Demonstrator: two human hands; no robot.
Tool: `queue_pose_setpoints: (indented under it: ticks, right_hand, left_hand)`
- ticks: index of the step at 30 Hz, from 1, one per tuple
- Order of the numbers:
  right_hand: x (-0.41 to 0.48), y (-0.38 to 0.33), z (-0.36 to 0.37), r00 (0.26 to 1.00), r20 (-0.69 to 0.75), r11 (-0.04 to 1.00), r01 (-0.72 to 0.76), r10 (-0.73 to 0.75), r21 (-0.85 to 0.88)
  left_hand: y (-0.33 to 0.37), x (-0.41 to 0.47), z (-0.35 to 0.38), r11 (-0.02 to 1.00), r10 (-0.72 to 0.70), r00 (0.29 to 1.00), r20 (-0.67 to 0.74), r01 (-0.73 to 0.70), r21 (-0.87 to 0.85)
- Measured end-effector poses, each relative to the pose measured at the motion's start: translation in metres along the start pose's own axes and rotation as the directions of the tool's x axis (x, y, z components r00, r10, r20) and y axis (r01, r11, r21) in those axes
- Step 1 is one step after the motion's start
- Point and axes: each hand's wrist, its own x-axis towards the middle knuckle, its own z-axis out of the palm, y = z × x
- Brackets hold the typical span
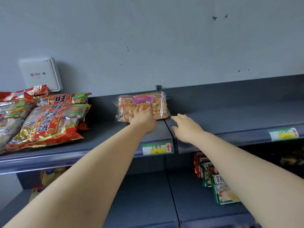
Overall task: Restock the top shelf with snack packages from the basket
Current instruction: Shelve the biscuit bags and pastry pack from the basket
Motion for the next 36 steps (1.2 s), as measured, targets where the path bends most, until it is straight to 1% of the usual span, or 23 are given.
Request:
queue_pose_setpoints:
  ticks: [2,5,7,10,12,14,18,26,29,31,36]
  right_hand:
    - [-0.034,0.016,-0.007,1.000,0.000,0.999,-0.006,0.006,-0.038]
    - [-0.084,0.041,-0.013,1.000,-0.010,0.999,-0.013,0.013,-0.051]
    - [-0.116,0.056,-0.016,1.000,-0.025,0.998,-0.009,0.007,-0.061]
    - [-0.161,0.079,-0.015,1.000,-0.020,0.995,-0.010,0.008,-0.099]
    - [-0.188,0.096,-0.011,0.999,0.011,0.991,-0.032,0.033,-0.132]
    - [-0.213,0.114,-0.006,0.996,0.052,0.984,-0.067,0.077,-0.163]
    - [-0.259,0.149,0.009,0.977,0.142,0.971,-0.126,0.157,-0.201]
    - [-0.307,0.206,0.067,0.889,0.318,0.934,-0.256,0.329,-0.251]
    - [-0.318,0.222,0.094,0.838,0.398,0.922,-0.290,0.374,-0.256]
    - [-0.325,0.234,0.111,0.797,0.448,0.911,-0.313,0.405,-0.267]
    - [-0.341,0.265,0.152,0.705,0.527,0.878,-0.346,0.475,-0.329]
  left_hand:
    - [0.025,-0.031,0.002,0.998,0.056,0.998,-0.002,-0.056,0.016]
    - [0.061,-0.078,0.011,0.993,0.114,0.993,-0.011,-0.114,-0.017]
    - [0.084,-0.109,0.019,0.989,0.145,0.989,0.020,-0.145,-0.019]
    - [0.110,-0.150,0.038,0.981,0.194,0.977,0.088,-0.195,0.001]
    - [0.122,-0.175,0.054,0.977,0.210,0.967,0.146,-0.214,0.011]
    - [0.130,-0.195,0.075,0.974,0.209,0.950,0.231,-0.223,0.037]
    - [0.143,-0.227,0.115,0.962,0.197,0.897,0.396,-0.255,0.098]
    - [0.149,-0.256,0.205,0.946,0.191,0.770,0.608,-0.309,0.094]
    - [0.145,-0.259,0.241,0.946,0.189,0.707,0.682,-0.317,0.066]
    - [0.143,-0.261,0.265,0.948,0.198,0.677,0.709,-0.316,0.037]
    - [0.137,-0.270,0.320,0.958,0.165,0.571,0.804,-0.287,0.008]
